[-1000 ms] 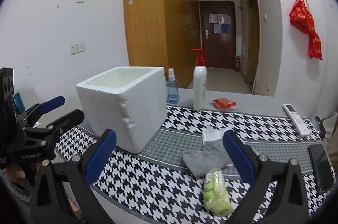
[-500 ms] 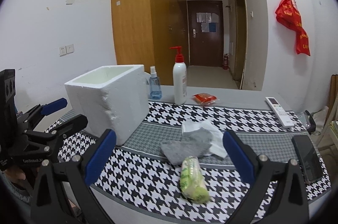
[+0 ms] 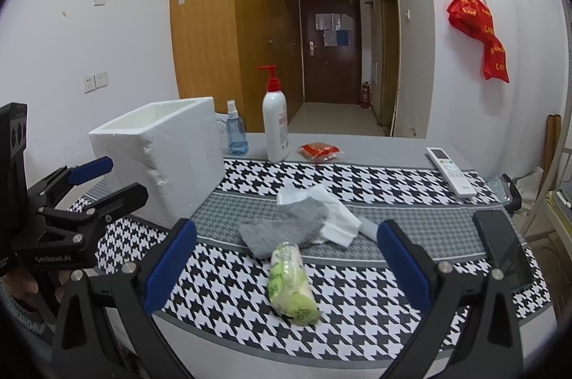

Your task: Organize soft objects

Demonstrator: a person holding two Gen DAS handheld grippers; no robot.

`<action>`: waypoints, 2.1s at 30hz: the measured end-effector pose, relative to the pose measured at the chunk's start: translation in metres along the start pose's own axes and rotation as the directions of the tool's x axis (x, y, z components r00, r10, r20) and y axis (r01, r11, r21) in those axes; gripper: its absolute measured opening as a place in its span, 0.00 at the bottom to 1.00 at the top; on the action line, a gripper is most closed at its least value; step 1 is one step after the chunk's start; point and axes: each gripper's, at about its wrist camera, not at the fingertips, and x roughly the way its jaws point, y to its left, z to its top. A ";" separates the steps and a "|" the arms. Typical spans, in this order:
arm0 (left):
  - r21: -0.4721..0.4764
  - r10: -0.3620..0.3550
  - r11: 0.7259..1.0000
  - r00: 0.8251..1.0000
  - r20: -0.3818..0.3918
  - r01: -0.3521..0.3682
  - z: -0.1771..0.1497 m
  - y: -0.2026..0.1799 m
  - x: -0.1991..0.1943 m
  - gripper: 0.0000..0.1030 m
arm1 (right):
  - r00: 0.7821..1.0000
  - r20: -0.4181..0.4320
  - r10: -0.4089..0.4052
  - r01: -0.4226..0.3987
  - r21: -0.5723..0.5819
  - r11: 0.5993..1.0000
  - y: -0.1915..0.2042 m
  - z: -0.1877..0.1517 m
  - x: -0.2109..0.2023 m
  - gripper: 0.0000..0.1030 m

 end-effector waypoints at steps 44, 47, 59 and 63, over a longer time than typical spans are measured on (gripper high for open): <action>0.025 -0.037 0.999 0.989 -0.144 0.041 -0.004 -0.005 0.057 0.99 | 0.980 -0.194 0.038 -0.044 -0.022 0.999 -0.012 -0.043 0.060 0.99; 0.024 -0.033 0.999 0.989 -0.148 0.037 -0.004 -0.003 0.059 0.99 | 0.978 -0.205 0.051 -0.057 -0.025 0.998 -0.011 -0.045 0.062 0.99; 0.045 -0.046 0.997 0.982 -0.183 0.055 -0.007 -0.011 0.073 0.99 | 0.957 -0.286 0.039 -0.053 -0.044 0.998 -0.012 -0.051 0.085 0.82; 0.041 -0.062 0.997 0.976 -0.208 0.072 -0.007 -0.011 0.080 0.99 | 0.949 -0.311 0.052 -0.074 -0.059 0.996 -0.009 -0.055 0.090 0.71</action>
